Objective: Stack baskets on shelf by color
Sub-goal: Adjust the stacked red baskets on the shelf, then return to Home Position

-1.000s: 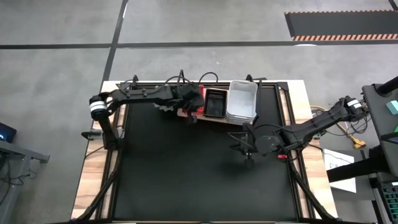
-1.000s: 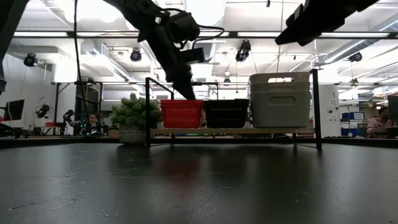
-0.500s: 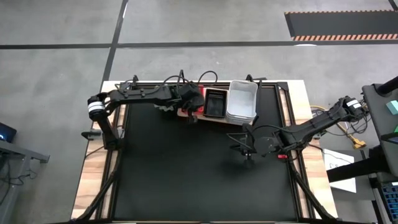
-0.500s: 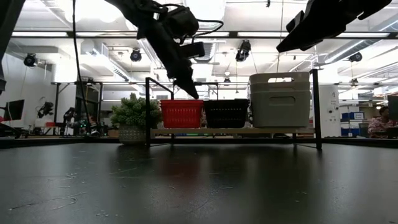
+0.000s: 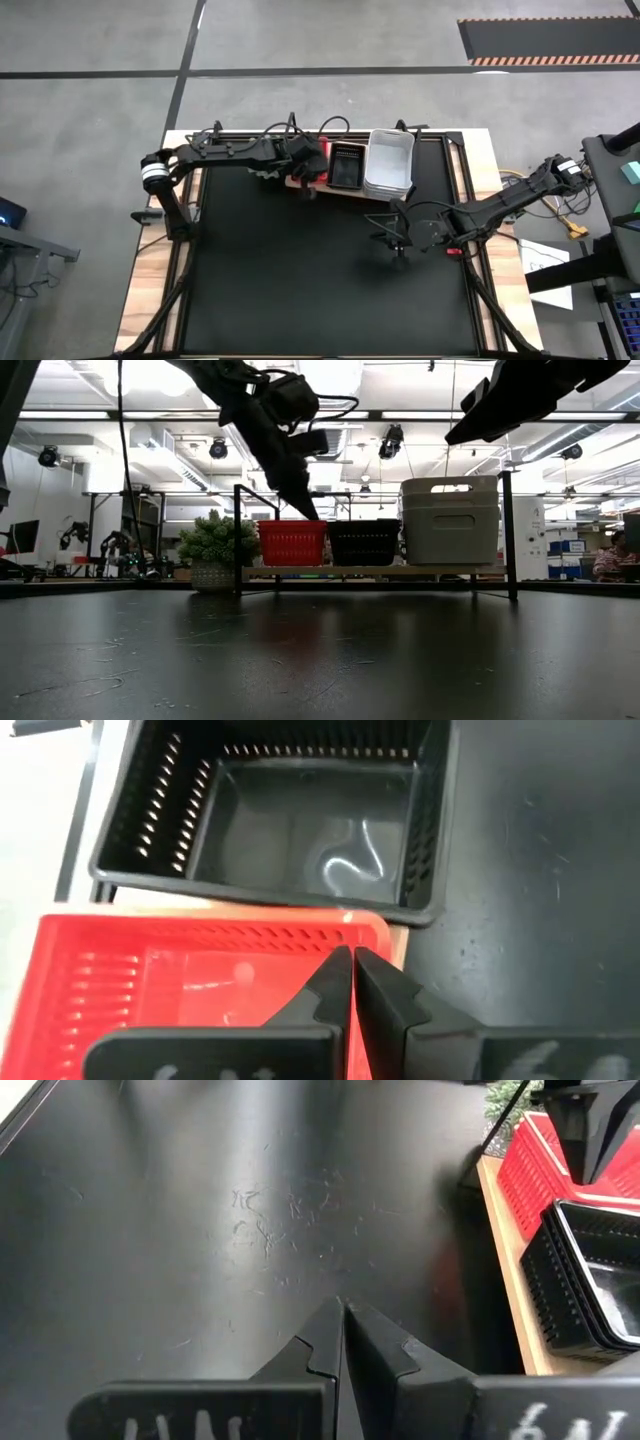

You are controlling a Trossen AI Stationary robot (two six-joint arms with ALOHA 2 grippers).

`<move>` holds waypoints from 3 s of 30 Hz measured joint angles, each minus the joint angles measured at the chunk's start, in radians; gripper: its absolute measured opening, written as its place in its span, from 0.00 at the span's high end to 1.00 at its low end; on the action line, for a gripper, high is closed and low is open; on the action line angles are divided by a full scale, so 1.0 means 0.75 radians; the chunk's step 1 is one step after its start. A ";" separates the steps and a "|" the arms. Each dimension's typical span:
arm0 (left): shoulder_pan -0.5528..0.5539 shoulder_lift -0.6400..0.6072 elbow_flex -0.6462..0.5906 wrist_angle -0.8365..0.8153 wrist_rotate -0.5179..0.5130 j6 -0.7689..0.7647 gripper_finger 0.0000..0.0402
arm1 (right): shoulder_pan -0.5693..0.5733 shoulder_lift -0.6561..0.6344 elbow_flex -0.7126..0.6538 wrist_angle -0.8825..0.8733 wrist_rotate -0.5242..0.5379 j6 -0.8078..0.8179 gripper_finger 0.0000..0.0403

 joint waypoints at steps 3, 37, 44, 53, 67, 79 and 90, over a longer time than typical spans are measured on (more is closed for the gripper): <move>0.000 0.000 0.000 -0.026 0.000 0.000 1.00 | 0.000 0.001 0.000 -0.003 0.000 0.000 0.98; -0.004 -0.036 0.002 -0.133 -0.002 -0.012 1.00 | 0.001 0.001 -0.013 -0.002 -0.001 0.025 0.98; -0.155 -0.262 -0.037 -0.132 -0.005 -0.153 1.00 | 0.007 -0.001 -0.085 0.107 0.000 -0.073 0.98; -0.762 -0.758 -0.648 0.441 -0.004 -0.190 1.00 | -0.028 -0.137 -0.384 0.472 -0.001 -0.534 0.98; -0.963 -1.560 -1.358 1.017 -0.341 -0.177 1.00 | -0.167 -0.839 -0.686 0.532 -0.085 -0.622 0.98; -0.855 -1.986 -1.734 1.065 -0.408 -0.176 1.00 | -0.168 -1.290 -0.865 0.515 -0.063 -0.769 0.98; -0.855 -2.050 -1.761 0.747 -0.405 -0.178 1.00 | -0.168 -1.366 -0.919 0.372 0.104 -0.977 0.98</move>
